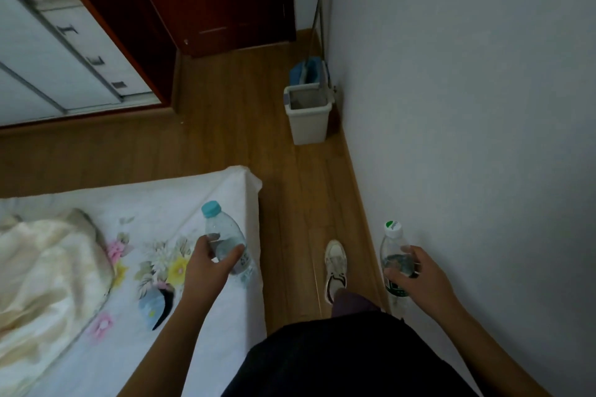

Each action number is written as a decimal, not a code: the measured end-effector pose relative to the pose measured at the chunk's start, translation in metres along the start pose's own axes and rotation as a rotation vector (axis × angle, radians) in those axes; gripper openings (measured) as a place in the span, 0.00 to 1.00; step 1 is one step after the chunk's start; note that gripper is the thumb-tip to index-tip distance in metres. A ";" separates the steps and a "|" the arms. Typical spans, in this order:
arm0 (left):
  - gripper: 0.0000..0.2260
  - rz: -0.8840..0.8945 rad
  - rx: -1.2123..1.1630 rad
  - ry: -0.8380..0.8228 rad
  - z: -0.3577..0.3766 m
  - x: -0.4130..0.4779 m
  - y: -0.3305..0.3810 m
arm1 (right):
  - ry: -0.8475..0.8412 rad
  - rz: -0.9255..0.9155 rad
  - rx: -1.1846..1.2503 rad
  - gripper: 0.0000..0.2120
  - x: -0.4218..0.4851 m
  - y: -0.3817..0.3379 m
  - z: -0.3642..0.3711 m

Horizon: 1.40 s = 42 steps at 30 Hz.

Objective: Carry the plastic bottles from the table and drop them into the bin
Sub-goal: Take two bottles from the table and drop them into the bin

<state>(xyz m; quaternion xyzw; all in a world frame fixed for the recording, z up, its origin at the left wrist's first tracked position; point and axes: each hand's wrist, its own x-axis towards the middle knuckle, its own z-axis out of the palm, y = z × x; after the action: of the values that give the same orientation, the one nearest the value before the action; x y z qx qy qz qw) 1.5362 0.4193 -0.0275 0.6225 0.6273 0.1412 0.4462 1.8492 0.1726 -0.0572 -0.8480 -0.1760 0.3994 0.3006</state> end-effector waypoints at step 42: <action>0.23 0.034 -0.030 -0.167 -0.015 0.698 0.360 | 0.039 -0.083 0.003 0.21 0.563 -0.516 0.036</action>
<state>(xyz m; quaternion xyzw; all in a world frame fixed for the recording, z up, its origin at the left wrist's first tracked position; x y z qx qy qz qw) 1.8813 1.1244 -0.0234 0.6359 0.5749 0.1059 0.5038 2.1390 0.8803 -0.0617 -0.8471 -0.2049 0.3703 0.3214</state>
